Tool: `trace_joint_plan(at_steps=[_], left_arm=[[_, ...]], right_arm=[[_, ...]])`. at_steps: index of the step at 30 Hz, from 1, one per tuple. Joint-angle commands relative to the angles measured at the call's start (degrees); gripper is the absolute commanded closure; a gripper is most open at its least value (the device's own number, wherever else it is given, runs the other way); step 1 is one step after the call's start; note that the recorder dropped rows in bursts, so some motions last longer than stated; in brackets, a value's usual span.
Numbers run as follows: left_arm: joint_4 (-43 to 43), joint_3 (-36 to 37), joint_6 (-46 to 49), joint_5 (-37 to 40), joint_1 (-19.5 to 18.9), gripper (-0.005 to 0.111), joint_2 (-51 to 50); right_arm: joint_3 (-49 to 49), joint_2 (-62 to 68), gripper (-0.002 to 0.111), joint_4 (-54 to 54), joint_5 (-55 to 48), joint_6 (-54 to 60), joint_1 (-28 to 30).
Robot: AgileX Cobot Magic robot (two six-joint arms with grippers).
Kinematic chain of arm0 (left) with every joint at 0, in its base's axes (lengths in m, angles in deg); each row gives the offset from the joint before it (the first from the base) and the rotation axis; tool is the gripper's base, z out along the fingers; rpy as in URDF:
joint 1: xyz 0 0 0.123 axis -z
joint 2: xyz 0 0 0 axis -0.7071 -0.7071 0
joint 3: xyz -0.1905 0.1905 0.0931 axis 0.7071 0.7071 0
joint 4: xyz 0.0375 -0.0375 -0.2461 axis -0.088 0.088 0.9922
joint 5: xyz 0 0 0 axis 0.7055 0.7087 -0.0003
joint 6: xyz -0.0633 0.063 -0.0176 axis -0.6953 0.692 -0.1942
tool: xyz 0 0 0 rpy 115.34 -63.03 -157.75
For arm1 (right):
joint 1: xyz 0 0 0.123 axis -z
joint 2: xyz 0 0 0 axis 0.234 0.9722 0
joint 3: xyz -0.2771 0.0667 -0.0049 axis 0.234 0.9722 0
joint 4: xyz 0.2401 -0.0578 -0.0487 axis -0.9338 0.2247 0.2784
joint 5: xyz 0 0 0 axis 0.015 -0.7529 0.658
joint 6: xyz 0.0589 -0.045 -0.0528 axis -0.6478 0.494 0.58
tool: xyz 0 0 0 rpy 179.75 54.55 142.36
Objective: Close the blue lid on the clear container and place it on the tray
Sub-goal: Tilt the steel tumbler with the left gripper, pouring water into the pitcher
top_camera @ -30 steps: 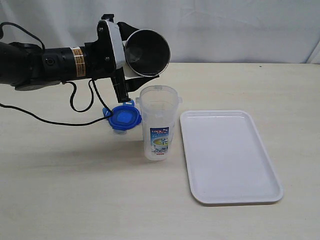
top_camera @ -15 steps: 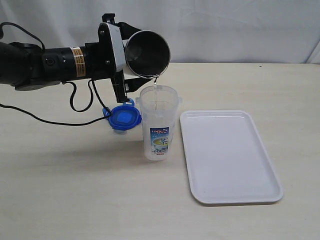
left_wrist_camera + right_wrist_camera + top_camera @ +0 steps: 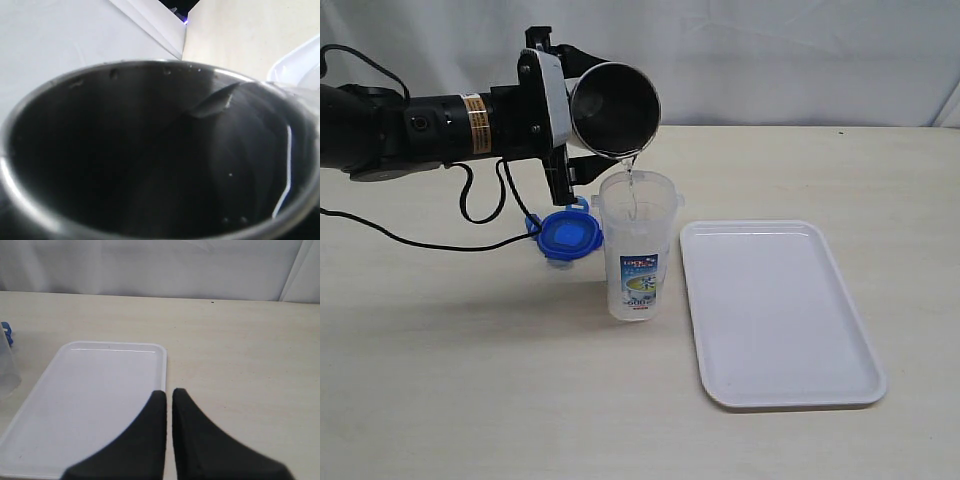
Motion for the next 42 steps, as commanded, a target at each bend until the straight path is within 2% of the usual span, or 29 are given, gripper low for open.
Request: trace_joint_plan(at_steps=[1, 20, 22, 32, 39, 42], left_arm=[[2.23, -0.85, 1.36, -3.32, 0.17, 0.107, 1.04], [2.47, -0.85, 3.66, -3.13, 0.17, 0.107, 1.04], [2.25, -0.85, 2.86, -3.13, 0.17, 0.107, 1.04], [2.13, -0.85, -13.70, -3.01, 0.17, 0.107, 1.04], [2.13, -0.85, -16.18, -0.71, 0.17, 0.107, 1.04], [2.13, -0.85, -13.56, 0.33, 0.17, 0.107, 1.04]], right_arm=[[0.15, -0.23, 0.104, 0.11, 0.12, 0.15, 0.22], [0.15, -0.23, 0.104, 0.11, 0.12, 0.15, 0.22], [0.15, -0.23, 0.104, 0.11, 0.12, 0.15, 0.22], [0.15, -0.23, 0.104, 0.11, 0.12, 0.15, 0.22], [0.15, -0.23, 0.104, 0.11, 0.12, 0.15, 0.22], [0.15, -0.23, 0.104, 0.11, 0.12, 0.15, 0.22]])
